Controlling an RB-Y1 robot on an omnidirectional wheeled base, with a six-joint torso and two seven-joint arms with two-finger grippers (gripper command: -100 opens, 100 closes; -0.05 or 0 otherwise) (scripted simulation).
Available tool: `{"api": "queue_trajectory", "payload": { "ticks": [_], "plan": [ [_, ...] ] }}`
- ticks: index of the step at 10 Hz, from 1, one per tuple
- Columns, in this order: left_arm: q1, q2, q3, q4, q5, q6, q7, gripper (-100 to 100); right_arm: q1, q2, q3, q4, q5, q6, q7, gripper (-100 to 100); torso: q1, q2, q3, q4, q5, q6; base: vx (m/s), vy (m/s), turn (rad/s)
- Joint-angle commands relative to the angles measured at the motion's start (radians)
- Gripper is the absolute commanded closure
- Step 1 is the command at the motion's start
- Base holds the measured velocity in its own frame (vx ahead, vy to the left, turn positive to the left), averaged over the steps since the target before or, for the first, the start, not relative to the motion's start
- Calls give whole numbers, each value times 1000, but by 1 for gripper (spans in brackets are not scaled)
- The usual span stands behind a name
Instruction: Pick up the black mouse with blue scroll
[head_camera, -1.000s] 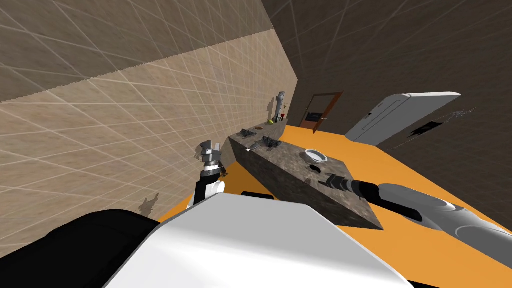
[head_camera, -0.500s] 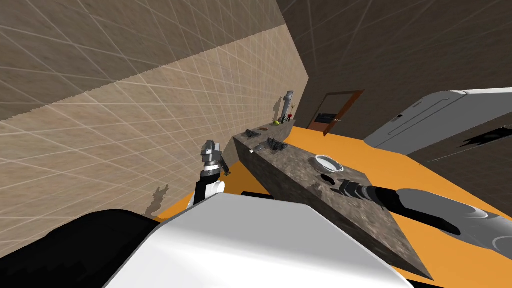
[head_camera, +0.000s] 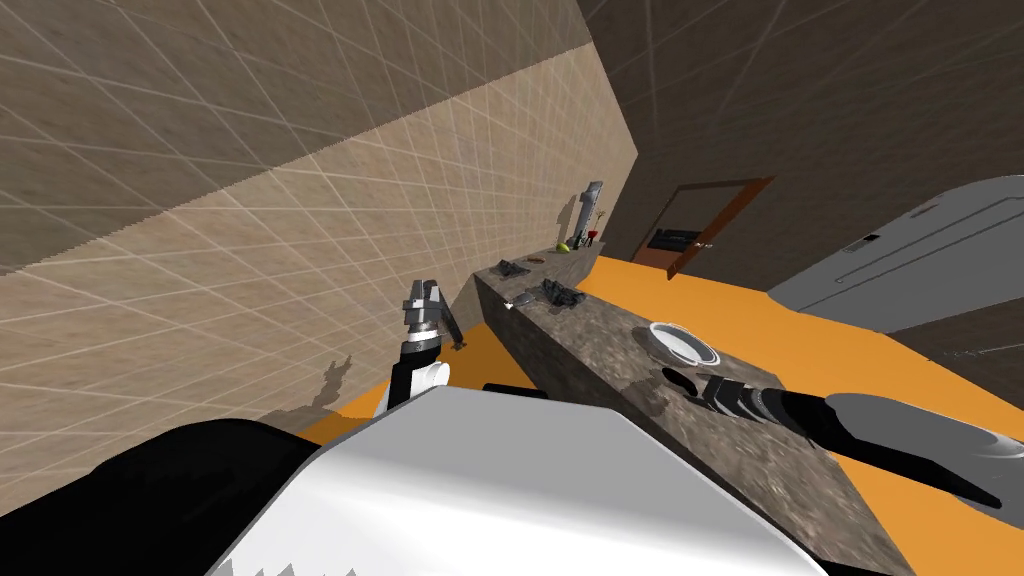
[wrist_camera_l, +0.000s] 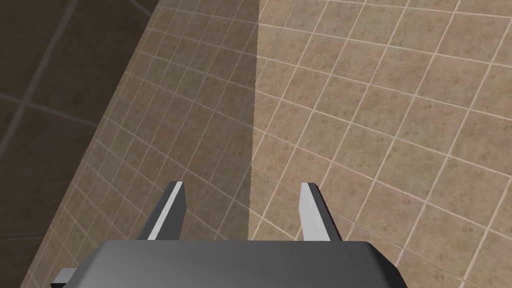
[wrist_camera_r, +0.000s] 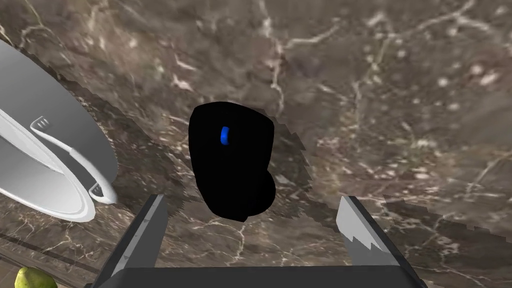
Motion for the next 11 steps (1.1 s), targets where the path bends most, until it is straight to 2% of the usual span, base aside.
{"api": "queue_trajectory", "payload": {
  "ticks": [1, 2, 3, 4, 11],
  "plan": [
    [0, 0, 0, 0, 0, 0, 0, 0, 2, -3, 22, 28, 13, -12, 2, -100, 0, 0, 0, 0, 0, 0, 99, -19, 156],
    [0, 0, 0, 0, 0, 0, 0, 0, 4, -3, 13, 15, 7, -4, 1, -100, 0, 0, 0, 0, 0, 1, -2, 6, -4],
    [0, 0, 0, 0, 0, 0, 0, 0, 4, -3, 14, 16, 8, -5, 2, 0, 1, 5, 3, 1, 0, 1, 0, 0, 0],
    [0, 0, 0, 0, 0, 0, 0, 0, 2, 7, 25, 50, -16, -9, 12, -100, 1, 6, 4, 1, 0, 1, -34, -2, 203],
    [0, 0, 0, 0, 0, 0, 0, 0, -13, 78, 103, 283, -178, -37, 88, -100, 1, 14, 8, 3, 0, 1, -105, 1, 277]
  ]
}}
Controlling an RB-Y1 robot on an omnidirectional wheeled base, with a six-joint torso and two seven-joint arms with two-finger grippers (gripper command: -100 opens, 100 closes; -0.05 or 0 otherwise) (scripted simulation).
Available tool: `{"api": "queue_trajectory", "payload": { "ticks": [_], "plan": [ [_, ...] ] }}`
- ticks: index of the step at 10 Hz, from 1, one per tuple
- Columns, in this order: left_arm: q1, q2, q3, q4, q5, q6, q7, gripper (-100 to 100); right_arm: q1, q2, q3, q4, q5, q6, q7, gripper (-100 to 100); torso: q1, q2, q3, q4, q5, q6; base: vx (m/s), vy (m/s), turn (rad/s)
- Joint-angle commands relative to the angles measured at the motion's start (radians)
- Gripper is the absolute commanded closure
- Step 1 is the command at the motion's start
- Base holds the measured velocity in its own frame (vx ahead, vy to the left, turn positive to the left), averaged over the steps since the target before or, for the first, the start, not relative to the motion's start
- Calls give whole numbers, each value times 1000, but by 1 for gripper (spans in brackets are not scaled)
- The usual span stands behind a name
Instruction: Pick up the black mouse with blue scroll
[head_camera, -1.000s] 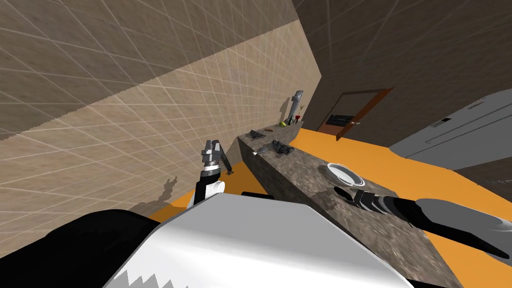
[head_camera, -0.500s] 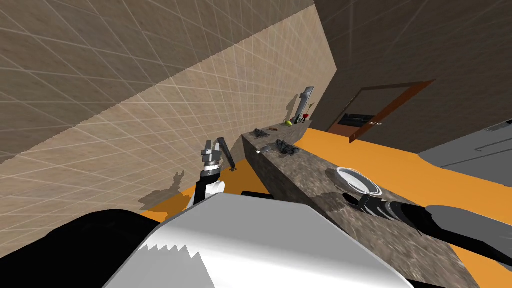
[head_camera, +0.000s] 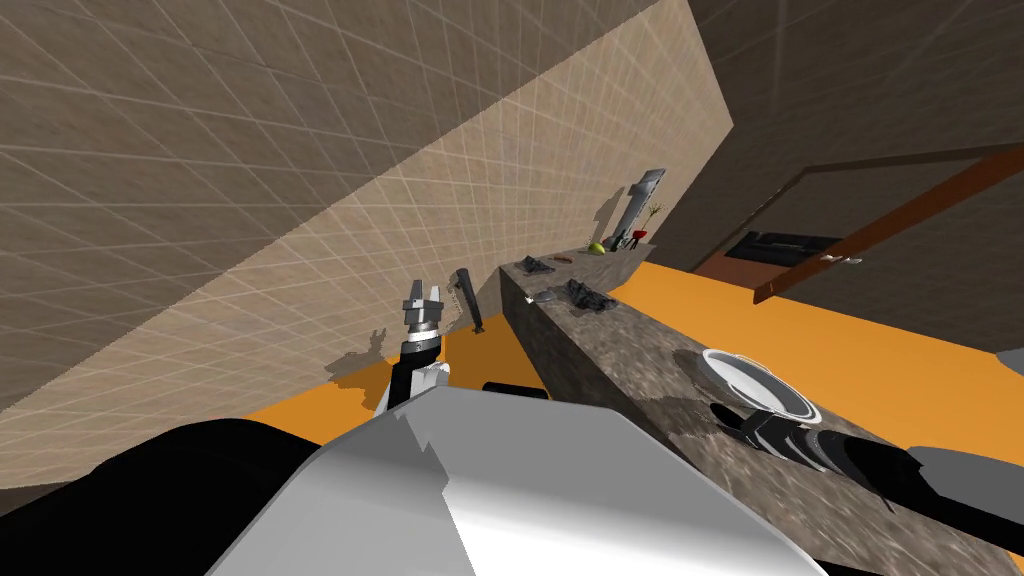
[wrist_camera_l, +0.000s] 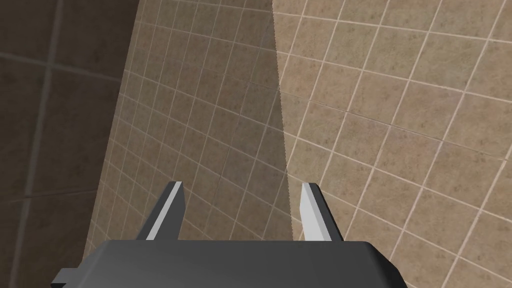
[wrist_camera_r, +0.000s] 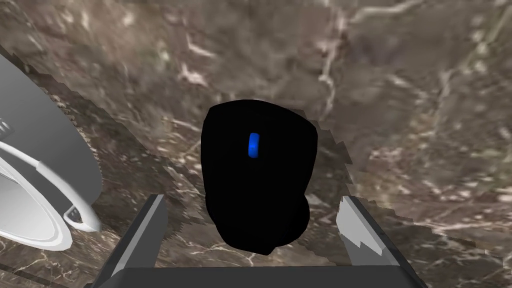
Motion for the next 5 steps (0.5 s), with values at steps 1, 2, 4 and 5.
{"api": "queue_trajectory", "payload": {
  "ticks": [1, 2, 4, 5],
  "plan": [
    [0, 0, 0, 0, 0, 0, 0, 0, 1, 13, 19, 42, -39, 4, 11, -100, 0, 0, 0, 0, 0, 0, -98, -9, 278],
    [0, 0, 0, 0, 0, 0, 0, 0, -1, 23, 30, 75, -62, 0, 22, -100, -1, 0, 0, 0, -1, 0, -95, 13, 315],
    [0, 0, 0, 0, 0, 0, 0, 0, 5, 16, 25, 50, -50, 9, 15, 100, -3, -5, -3, -1, -3, -1, -25, 5, 23],
    [0, 0, 0, 0, 0, 0, 0, 0, 5, 16, 25, 50, -49, 9, 15, 100, -4, -7, -4, -1, -3, -1, 0, 0, 0]
  ]
}}
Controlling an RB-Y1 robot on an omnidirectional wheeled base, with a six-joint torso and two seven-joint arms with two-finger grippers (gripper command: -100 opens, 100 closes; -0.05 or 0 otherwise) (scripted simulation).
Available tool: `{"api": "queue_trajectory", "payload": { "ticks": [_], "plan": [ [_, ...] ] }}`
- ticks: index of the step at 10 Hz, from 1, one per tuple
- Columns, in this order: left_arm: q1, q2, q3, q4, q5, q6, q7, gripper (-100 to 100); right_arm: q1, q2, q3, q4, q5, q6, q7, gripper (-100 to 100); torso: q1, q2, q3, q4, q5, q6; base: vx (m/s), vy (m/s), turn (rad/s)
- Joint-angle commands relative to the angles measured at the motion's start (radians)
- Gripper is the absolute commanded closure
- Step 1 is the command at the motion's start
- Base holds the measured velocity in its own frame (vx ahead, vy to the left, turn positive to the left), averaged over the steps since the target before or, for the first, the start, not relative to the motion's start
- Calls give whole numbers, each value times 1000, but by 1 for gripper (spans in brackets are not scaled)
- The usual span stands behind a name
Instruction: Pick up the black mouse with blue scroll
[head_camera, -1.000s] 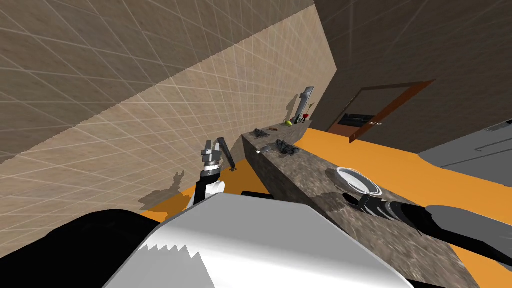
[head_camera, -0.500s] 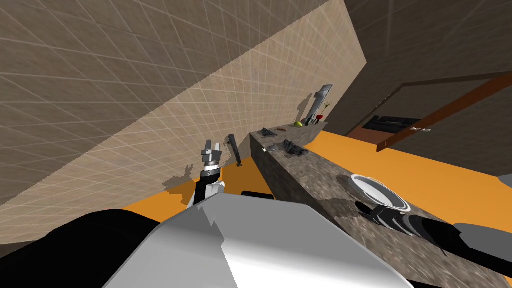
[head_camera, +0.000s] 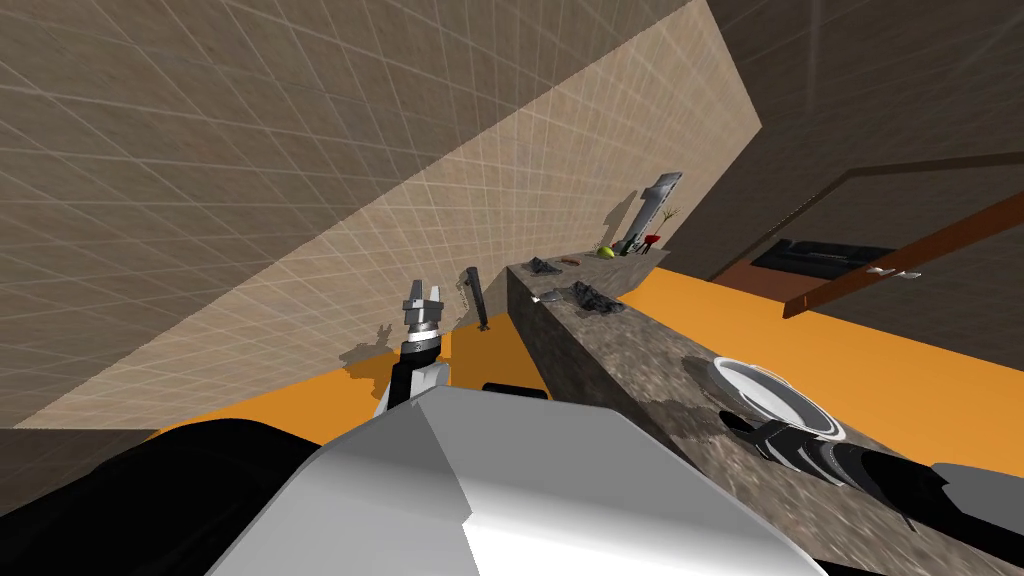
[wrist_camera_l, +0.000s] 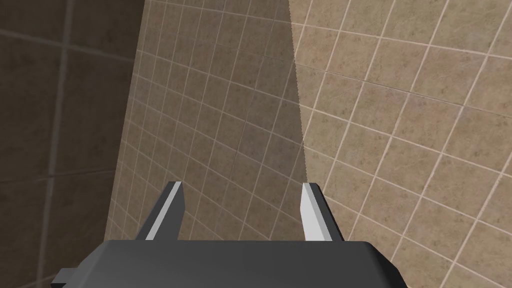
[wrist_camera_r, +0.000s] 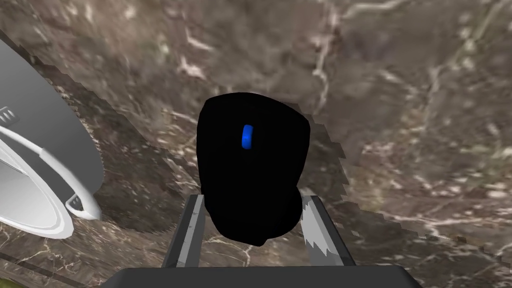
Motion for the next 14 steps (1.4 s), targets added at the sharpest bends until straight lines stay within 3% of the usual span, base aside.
{"api": "queue_trajectory", "payload": {
  "ticks": [1, 3, 4, 5, 14],
  "plan": [
    [0, 0, 0, 0, 0, 0, 0, 0, 0, 0, 0, 0, 0, 0, 0, 100, 0, 0, 0, 0, 0, 0, 0, 0, 0],
    [0, 0, 0, 0, 0, 0, 0, 0, 0, 0, 0, 0, 0, 0, 0, 100, 0, -1, 0, 0, 0, 0, 0, 0, 0],
    [0, 0, 0, 0, 0, 0, 0, 0, 0, 0, 0, 0, 0, 0, 0, 0, 0, -1, 0, 0, 0, 0, 0, 0, 0],
    [0, 0, 0, 0, 0, 0, 0, 0, -4, -3, -5, -8, 10, -4, -4, 100, 0, -1, -1, 0, 0, 0, 30, -4, -209],
    [0, 0, 0, 0, 0, 0, 0, 0, 13, -83, -94, -275, 196, 27, -91, 100, 0, -5, -3, -1, 1, 0, 91, -5, -251]
  ]
}}
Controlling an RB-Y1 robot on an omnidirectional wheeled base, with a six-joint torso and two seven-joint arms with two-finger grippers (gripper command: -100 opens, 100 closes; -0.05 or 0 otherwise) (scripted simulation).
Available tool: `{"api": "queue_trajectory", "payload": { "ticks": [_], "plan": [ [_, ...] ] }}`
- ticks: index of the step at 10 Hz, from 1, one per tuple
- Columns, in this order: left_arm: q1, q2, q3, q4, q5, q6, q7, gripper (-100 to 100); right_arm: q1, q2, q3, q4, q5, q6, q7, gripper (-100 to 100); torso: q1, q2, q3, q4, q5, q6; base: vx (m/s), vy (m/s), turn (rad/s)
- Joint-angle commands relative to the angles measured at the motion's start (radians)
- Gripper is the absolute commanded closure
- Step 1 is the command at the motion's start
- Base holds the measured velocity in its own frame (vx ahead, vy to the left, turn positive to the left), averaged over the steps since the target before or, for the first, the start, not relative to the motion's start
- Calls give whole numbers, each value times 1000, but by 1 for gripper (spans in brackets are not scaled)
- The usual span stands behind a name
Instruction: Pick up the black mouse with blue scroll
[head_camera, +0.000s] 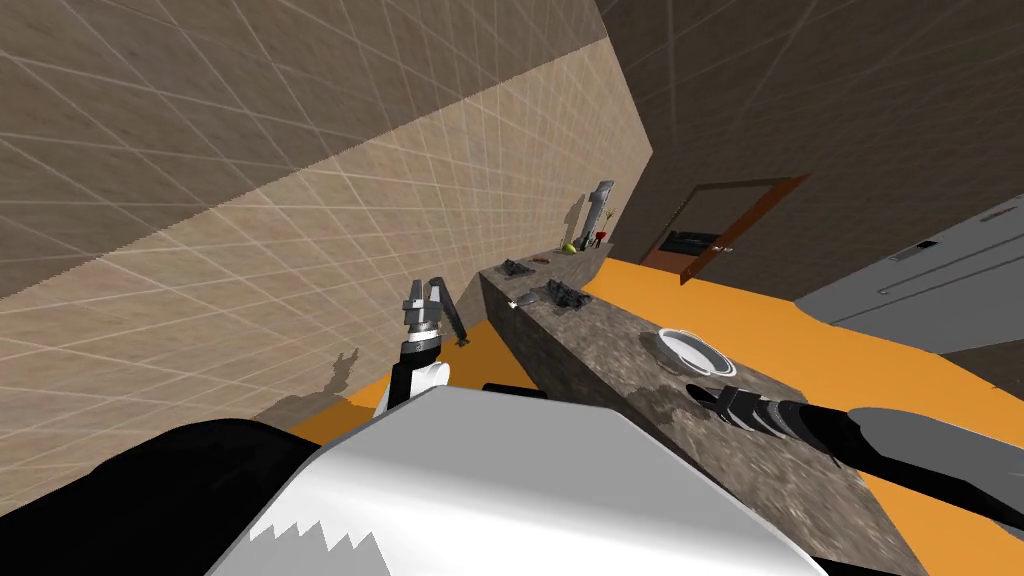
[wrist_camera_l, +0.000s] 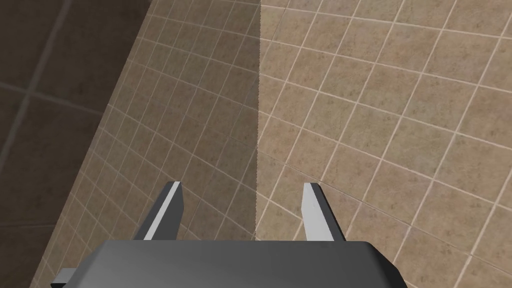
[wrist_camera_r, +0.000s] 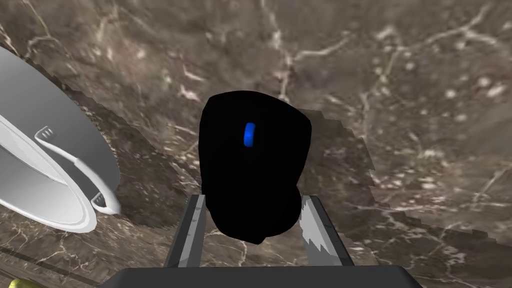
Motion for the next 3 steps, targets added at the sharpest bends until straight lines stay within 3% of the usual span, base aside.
{"api": "queue_trajectory", "payload": {
  "ticks": [1, 2, 3],
  "plan": [
    [0, 0, 0, 0, 0, 0, 0, 0, -14, -9, -10, -40, 47, 1, -21, 100, 0, 0, 0, 0, 0, 0, 97, 13, -313],
    [0, 0, 0, 0, 0, 0, 0, 0, -14, -3, -2, -23, 33, 2, -14, 100, 1, -1, -1, 0, 0, 0, 43, 15, -61],
    [0, 0, 0, 0, 0, 0, 0, 0, -15, -4, -2, -25, 37, 2, -17, 0, 0, 1, 0, 0, 0, -2, 6, 3, 9]
  ]
}}
